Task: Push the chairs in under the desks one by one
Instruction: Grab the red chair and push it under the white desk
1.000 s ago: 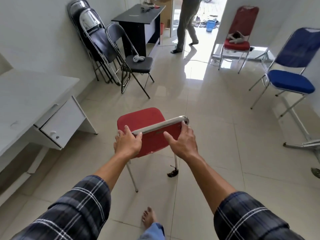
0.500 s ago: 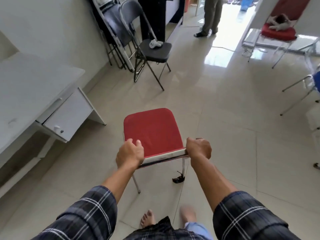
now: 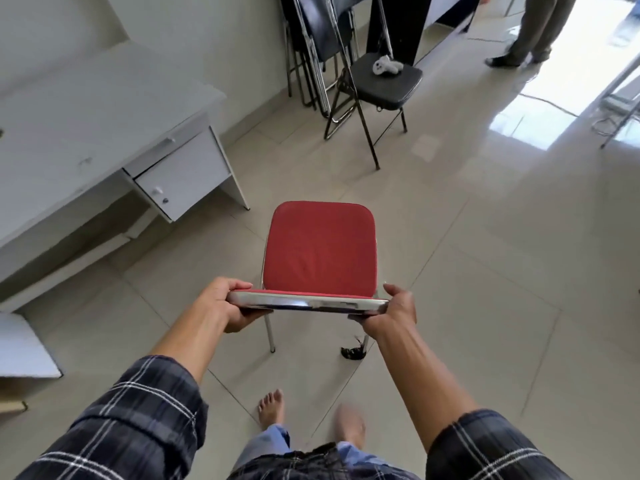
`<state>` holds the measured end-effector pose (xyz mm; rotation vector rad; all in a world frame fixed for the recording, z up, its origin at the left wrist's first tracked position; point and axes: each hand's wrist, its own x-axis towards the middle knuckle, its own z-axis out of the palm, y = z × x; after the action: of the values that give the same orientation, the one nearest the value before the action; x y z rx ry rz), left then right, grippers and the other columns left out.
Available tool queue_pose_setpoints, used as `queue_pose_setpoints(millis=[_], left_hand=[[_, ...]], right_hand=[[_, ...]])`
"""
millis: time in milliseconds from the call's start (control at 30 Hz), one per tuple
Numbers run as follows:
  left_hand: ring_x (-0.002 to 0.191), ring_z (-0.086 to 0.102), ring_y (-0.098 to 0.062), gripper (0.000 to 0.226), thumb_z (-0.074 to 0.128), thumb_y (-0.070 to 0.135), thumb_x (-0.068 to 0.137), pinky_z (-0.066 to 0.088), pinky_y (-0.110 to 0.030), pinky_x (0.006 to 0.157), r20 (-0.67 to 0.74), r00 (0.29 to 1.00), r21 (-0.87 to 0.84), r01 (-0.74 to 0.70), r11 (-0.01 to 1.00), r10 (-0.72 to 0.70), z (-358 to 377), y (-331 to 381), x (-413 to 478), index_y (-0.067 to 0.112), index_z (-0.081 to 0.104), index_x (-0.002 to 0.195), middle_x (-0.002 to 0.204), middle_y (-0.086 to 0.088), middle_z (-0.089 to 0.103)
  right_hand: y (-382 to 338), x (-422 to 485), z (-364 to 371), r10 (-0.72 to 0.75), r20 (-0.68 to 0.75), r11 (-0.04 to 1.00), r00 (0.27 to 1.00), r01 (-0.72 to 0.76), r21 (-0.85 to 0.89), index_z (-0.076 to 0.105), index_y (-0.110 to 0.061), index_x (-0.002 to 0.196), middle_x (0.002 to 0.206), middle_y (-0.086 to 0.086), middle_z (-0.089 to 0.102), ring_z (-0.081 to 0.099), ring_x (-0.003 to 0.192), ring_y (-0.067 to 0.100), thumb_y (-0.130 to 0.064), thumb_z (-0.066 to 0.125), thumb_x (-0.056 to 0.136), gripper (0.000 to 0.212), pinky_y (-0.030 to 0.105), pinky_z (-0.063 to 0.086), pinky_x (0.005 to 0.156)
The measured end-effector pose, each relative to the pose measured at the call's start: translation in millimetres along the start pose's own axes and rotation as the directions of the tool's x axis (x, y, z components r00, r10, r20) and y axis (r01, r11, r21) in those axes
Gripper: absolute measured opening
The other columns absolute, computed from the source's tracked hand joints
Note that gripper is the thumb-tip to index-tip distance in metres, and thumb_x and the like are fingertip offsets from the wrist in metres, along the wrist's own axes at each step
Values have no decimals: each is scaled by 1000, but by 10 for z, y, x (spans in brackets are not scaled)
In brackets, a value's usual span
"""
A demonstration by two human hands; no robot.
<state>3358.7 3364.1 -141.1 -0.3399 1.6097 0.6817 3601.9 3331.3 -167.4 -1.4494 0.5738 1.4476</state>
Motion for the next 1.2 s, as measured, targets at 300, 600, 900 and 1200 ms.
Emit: queue_pose_setpoints(millis=[300, 600, 900, 1200], left_hand=[[78, 61, -40, 11, 52, -10, 83, 50, -58, 82, -10, 996, -102, -86, 991, 85, 36, -116, -125, -5, 55, 74, 82, -18, 58], [89, 66, -37, 9, 51, -12, 81, 53, -55, 90, -48, 997, -199, -70, 978, 61, -109, -243, -91, -6, 56, 78, 91, -17, 60], [90, 65, -37, 8, 51, -12, 82, 52, -54, 92, -68, 997, -380, -68, 923, 45, -633, -209, -79, -7, 56, 78, 87, -19, 59], [99, 66, -37, 10, 52, -13, 82, 52, -54, 92, -131, 991, -589, -96, 803, 23, -1560, 61, 2, -5, 56, 78, 91, -18, 57]], right_hand=[[-78, 63, -92, 29, 79, 1000, 996, -30, 0, 48, -2, 110, 138, 27, 52, 57, 118, 49, 13, 40, 51, 62, 72, 48, 90], [-90, 93, -128, 58, 89, 994, 994, -49, -101, 50, 1, 120, 135, 28, 50, 55, 118, 52, 14, 42, 55, 66, 74, 44, 95], [260, 35, 161, 115, 151, 972, 982, -80, -220, 50, 2, 127, 135, 26, 53, 59, 116, 48, 14, 45, 57, 72, 68, 48, 96], [1078, -109, 853, 195, 230, 910, 954, -88, -406, 51, 0, 110, 117, 22, 55, 61, 110, 41, 12, 45, 55, 56, 64, 51, 91]])
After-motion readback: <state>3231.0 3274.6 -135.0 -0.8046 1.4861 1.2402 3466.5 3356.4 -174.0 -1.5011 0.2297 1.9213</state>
